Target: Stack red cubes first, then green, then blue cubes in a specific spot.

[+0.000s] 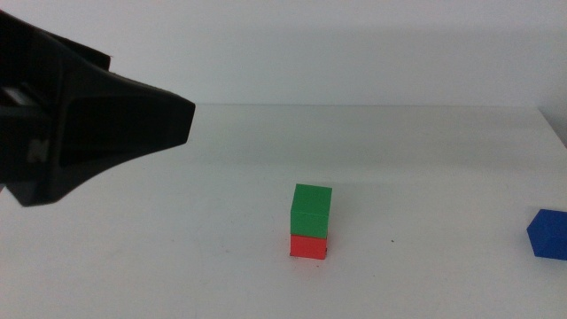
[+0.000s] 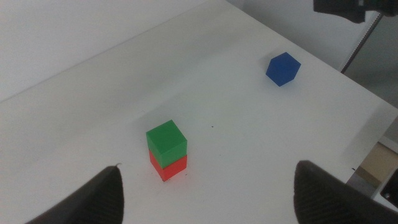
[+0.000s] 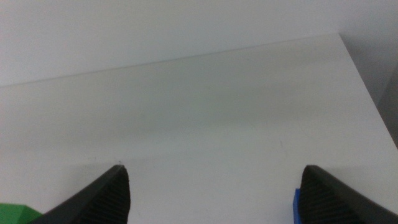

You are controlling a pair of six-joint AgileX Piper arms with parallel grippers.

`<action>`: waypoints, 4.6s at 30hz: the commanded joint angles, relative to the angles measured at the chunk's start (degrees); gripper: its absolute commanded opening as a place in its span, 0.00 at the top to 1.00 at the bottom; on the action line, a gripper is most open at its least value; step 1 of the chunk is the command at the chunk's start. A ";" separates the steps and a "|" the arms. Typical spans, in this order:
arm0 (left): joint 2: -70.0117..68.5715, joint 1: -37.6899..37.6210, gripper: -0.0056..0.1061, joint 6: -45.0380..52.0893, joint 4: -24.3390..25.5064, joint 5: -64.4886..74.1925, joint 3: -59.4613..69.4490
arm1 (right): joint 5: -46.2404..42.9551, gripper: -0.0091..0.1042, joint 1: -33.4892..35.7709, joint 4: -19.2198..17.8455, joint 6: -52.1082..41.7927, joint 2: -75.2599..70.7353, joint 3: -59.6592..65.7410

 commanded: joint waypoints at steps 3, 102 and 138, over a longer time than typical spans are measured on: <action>-0.27 -0.03 0.11 -0.03 -0.20 -0.79 0.08 | -4.94 0.10 -0.45 0.01 -0.70 1.01 -0.60; -0.27 -0.03 0.11 -0.03 0.25 -0.79 0.08 | 37.35 0.68 40.72 -12.97 38.74 65.65 -57.04; -0.27 -0.03 0.11 0.20 0.24 -0.79 0.08 | 6.31 0.10 4.53 -2.26 -4.02 -4.12 -6.41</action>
